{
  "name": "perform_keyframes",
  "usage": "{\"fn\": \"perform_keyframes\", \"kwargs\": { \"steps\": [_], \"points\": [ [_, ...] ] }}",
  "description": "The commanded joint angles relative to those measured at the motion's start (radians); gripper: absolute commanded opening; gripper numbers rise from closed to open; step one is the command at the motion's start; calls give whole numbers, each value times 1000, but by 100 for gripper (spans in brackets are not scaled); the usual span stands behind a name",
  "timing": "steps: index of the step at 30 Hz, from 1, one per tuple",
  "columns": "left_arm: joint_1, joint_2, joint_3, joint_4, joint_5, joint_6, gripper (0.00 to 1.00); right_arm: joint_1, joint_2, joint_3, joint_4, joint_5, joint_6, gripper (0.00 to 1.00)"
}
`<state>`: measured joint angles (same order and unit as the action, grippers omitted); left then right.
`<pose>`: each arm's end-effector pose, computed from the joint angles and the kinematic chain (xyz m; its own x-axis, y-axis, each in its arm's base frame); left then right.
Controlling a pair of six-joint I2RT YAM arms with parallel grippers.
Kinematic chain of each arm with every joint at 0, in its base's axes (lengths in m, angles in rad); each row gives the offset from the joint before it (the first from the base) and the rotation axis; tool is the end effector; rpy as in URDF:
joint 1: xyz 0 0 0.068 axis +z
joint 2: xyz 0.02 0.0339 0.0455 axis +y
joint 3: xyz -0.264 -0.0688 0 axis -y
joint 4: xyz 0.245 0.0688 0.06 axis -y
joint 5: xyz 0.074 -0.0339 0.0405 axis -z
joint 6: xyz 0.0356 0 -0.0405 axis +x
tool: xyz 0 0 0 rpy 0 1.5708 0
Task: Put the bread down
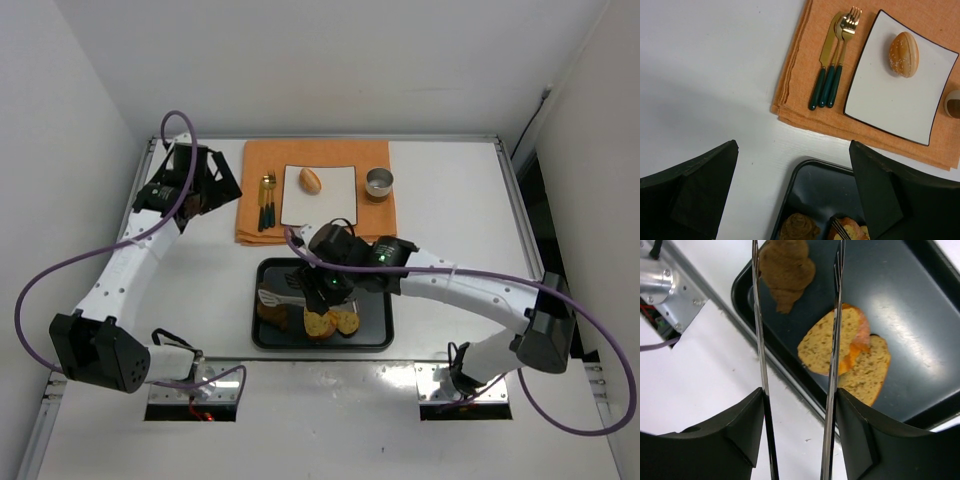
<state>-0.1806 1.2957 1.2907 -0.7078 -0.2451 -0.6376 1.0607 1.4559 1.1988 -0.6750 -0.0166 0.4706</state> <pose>0.2728 -0.0410 0.3554 -0.5132 -0.4933 -0.7024 -0.3880 0.8633 -0.3228 0.1495 0.2684 0.2835 -0.7472 -0.4071 -0.5253 -0.6043 0.7451 0.2822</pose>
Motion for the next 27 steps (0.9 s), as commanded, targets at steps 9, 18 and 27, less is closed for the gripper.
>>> {"fn": "perform_keyframes", "kwargs": {
  "steps": [9,18,27],
  "points": [
    [12,-24,-18,30,18,-11,99,62,38,7,49,40,17,61],
    [12,-33,-37,39,18,-2,99,71,83,-13,72,27,17,61],
    [12,-33,-47,39,27,7,99,81,103,-19,126,3,17,56]
  ]
}}
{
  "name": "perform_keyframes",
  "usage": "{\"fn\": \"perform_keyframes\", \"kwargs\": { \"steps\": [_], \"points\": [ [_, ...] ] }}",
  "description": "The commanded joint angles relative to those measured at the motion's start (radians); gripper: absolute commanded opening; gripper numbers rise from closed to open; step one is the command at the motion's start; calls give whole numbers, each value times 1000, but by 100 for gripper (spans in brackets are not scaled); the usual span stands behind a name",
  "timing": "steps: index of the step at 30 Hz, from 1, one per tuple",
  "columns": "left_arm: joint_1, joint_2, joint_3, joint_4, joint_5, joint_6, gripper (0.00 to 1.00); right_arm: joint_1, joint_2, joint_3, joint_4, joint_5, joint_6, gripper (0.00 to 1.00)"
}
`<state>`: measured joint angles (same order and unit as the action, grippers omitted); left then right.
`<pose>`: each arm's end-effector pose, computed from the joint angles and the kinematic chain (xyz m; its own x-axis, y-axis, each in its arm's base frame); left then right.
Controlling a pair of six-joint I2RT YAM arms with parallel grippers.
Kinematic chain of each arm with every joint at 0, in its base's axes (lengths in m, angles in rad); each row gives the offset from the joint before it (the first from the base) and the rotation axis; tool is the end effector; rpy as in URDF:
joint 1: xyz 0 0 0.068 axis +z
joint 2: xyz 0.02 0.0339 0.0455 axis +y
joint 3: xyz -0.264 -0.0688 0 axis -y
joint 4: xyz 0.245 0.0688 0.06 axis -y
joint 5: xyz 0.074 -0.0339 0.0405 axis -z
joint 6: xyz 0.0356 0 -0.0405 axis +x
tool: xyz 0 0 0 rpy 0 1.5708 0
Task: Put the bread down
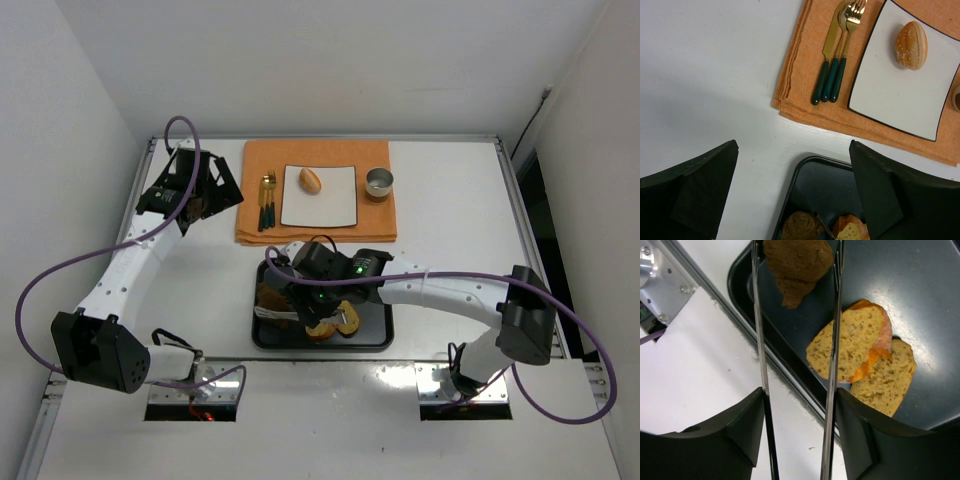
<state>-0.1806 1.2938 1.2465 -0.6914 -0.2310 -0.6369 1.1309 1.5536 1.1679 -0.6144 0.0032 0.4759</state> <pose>0.2727 -0.0415 0.3426 -0.5375 -0.4903 -0.6861 -0.3872 0.8662 -0.3158 0.1382 0.2933 0.2487 -0.7327 -0.4810 -0.4814 -0.6394 0.7287 0.2451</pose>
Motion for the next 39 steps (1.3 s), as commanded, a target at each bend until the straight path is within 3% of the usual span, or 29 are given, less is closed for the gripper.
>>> {"fn": "perform_keyframes", "kwargs": {
  "steps": [1,9,14,17,25,30,39],
  "points": [
    [12,-31,-12,23,13,6,99,10,5,21,53,-3,12,53],
    [12,-31,-1,23,22,16,99,10,-26,52,7,107,21,33],
    [21,-22,10,23,33,25,99,-5,-88,61,-31,242,35,33],
    [21,-22,10,23,42,16,99,-14,-118,93,-70,422,84,33],
    [21,-22,10,23,42,16,99,-189,-51,211,-84,609,121,33],
    [21,-22,10,23,42,16,99,-350,29,251,-1,597,69,33],
    [21,-51,10,13,52,25,99,-483,295,467,76,495,-31,33]
  ]
}}
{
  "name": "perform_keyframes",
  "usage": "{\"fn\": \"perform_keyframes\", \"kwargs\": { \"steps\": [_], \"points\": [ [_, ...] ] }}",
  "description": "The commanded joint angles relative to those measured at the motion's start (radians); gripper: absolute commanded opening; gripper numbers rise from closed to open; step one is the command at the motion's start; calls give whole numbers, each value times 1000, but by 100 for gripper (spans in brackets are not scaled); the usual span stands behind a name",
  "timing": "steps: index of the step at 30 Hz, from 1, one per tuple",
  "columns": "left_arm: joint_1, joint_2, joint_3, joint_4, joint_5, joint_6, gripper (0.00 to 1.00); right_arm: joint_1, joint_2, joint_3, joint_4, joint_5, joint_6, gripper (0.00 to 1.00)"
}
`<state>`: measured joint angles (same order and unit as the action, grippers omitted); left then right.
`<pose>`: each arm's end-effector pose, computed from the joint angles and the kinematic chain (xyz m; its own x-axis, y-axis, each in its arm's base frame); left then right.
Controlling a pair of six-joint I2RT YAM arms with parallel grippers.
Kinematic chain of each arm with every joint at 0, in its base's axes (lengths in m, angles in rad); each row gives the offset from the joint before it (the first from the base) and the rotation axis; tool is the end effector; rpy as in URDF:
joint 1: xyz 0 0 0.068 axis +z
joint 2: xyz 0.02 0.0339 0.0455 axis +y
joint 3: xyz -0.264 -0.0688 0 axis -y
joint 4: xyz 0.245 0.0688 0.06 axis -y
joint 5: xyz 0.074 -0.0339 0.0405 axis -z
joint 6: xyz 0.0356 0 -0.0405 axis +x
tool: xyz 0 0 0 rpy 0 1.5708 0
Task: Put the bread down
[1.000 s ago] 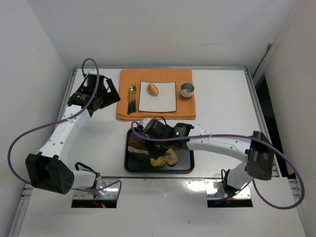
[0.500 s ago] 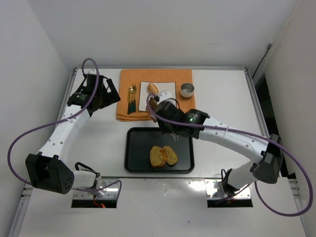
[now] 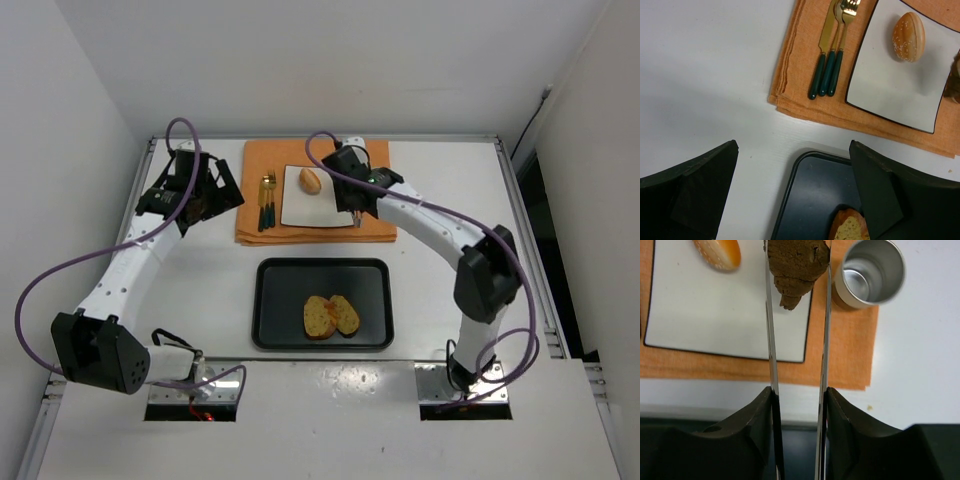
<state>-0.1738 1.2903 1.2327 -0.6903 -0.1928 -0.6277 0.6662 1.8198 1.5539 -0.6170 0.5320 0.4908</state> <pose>0.2719 -0.0408 0.3389 -0.5606 -0.4868 -0.6699 -0.3680 0.8711 -0.3251 0.3285 0.2353 0.2820 -0.6674 -0.0079 -0.7447 0.0399 0.9981 -0.0464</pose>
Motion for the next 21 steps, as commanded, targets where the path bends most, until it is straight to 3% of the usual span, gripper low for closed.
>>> {"fn": "perform_keyframes", "kwargs": {
  "steps": [1,8,11,18,21],
  "points": [
    [14,-48,24,12,13,16,99,-33,38,90,94,-43,-46,33],
    [14,-48,14,12,13,16,99,-65,171,224,60,-82,-46,34],
    [14,-48,14,12,13,16,99,-74,194,224,60,-107,-46,40],
    [14,-48,14,12,13,16,99,-74,159,158,60,-156,-35,41],
    [14,-48,14,12,13,16,99,-74,159,167,60,-156,-35,52]
  ]
}}
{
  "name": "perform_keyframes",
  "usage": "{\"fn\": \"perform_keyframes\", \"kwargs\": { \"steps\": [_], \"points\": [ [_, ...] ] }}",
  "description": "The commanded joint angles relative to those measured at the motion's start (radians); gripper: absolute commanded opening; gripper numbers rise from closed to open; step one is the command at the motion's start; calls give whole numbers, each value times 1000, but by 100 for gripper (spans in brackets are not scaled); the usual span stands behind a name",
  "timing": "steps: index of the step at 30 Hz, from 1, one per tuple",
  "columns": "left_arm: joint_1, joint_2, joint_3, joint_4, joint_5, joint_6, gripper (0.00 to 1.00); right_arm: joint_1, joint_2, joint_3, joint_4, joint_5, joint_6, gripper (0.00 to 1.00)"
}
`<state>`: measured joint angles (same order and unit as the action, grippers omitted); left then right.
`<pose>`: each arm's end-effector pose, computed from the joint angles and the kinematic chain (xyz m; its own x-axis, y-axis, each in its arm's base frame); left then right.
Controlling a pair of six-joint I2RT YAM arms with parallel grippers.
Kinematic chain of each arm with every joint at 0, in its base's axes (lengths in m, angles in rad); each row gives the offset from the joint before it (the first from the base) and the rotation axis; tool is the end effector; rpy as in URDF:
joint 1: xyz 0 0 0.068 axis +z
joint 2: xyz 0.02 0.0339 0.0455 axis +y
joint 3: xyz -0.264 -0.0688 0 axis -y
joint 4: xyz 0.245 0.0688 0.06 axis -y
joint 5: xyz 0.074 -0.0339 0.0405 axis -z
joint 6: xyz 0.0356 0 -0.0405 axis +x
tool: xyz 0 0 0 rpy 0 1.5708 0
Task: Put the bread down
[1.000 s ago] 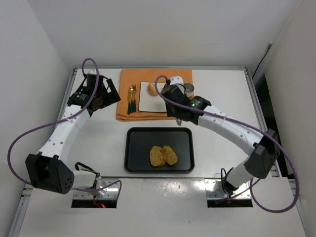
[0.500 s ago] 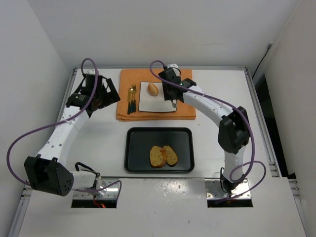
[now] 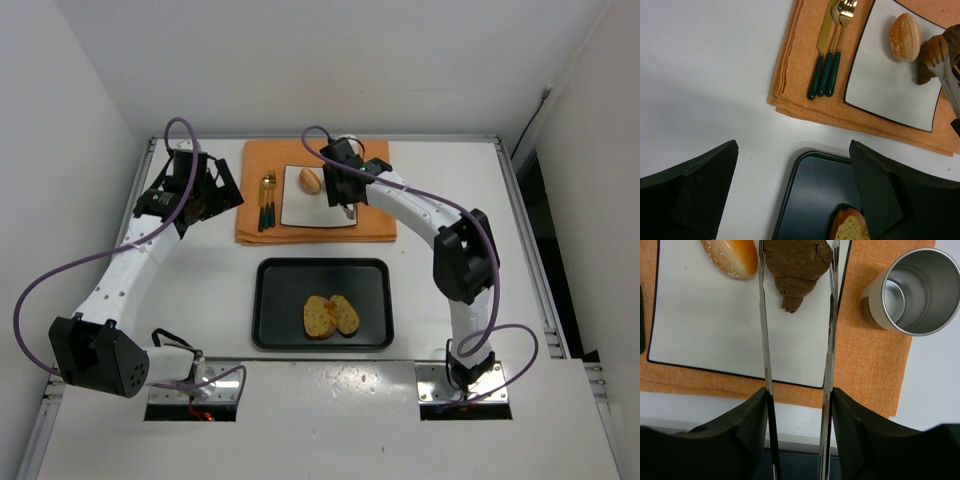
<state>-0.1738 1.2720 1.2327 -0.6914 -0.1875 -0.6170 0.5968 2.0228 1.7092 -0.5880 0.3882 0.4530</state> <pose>0.2677 -0.0403 0.3434 -0.5553 -0.4796 -0.6794 -0.3533 0.8756 -0.3294 0.3824 0.2436 0.2486 -0.7260 -0.0035 -0.6877 -0.0091 0.9999 0.0046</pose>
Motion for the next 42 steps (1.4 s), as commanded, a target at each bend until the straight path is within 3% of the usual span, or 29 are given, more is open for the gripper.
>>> {"fn": "perform_keyframes", "kwargs": {
  "steps": [1,4,8,12,23,32,37,42],
  "points": [
    [14,-30,14,13,8,5,99,-5,-32,12,16,-12,3,52],
    [14,-30,14,13,8,5,99,-5,-44,23,7,-12,3,61],
    [14,-30,14,13,8,5,99,5,-110,32,-2,0,3,61],
    [14,-30,14,13,8,5,99,15,-220,7,-3,-18,-19,56],
    [14,-2,5,13,28,-4,99,46,-593,-298,-38,-104,-7,48],
    [14,43,5,36,60,-4,99,26,-878,-585,-234,221,151,48],
    [14,52,14,36,69,-4,99,-12,-898,-691,-246,313,230,48],
    [5,61,5,46,78,-4,99,-121,-819,-703,-113,321,178,50]
  ]
}}
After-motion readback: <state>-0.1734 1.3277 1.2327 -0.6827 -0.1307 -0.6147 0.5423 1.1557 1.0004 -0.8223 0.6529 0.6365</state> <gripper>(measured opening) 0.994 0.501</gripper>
